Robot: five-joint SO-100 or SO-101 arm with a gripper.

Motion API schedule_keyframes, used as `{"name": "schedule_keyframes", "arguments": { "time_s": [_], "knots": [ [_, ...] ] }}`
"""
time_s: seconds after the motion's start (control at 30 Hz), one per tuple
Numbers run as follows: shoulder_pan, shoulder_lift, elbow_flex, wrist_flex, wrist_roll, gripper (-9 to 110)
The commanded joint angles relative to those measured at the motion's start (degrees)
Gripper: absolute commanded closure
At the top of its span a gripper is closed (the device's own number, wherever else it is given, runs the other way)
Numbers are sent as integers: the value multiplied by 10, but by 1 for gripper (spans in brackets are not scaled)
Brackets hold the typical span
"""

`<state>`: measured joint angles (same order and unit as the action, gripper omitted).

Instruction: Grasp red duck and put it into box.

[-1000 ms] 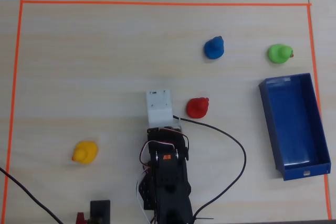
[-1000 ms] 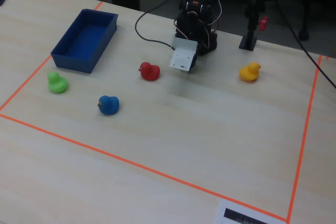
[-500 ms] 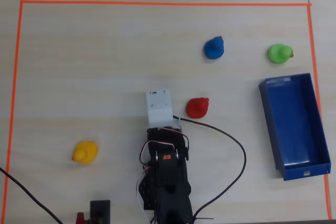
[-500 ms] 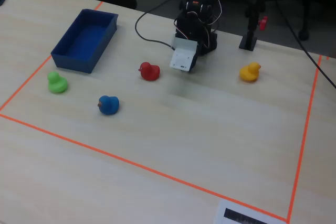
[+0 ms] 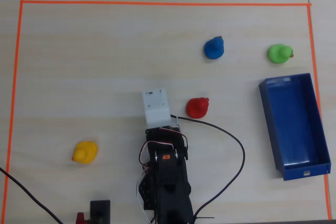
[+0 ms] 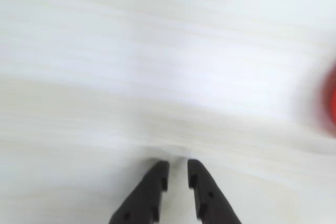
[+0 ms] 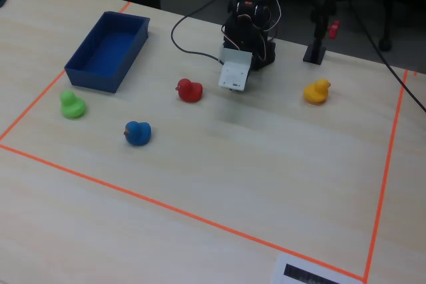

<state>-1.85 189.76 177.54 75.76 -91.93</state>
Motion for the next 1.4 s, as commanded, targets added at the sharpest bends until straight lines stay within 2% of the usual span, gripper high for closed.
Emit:
{"name": "schedule_keyframes", "arguments": {
  "time_s": [0.0, 0.2, 0.47, 0.63, 0.7, 1.0, 1.13, 1.37],
  "knots": [
    [5, -7, -2, -59, -8, 101],
    [60, -147, -46, -288, -4, 101],
    [136, -334, -200, -504, 76, 101],
    [205, -421, -269, -628, 116, 93],
    [236, -446, -281, -645, 114, 87],
    [356, -512, -239, -669, 55, 78],
    [374, -511, -192, -654, 12, 76],
    [370, -490, -163, -610, 1, 76]
  ]
}}
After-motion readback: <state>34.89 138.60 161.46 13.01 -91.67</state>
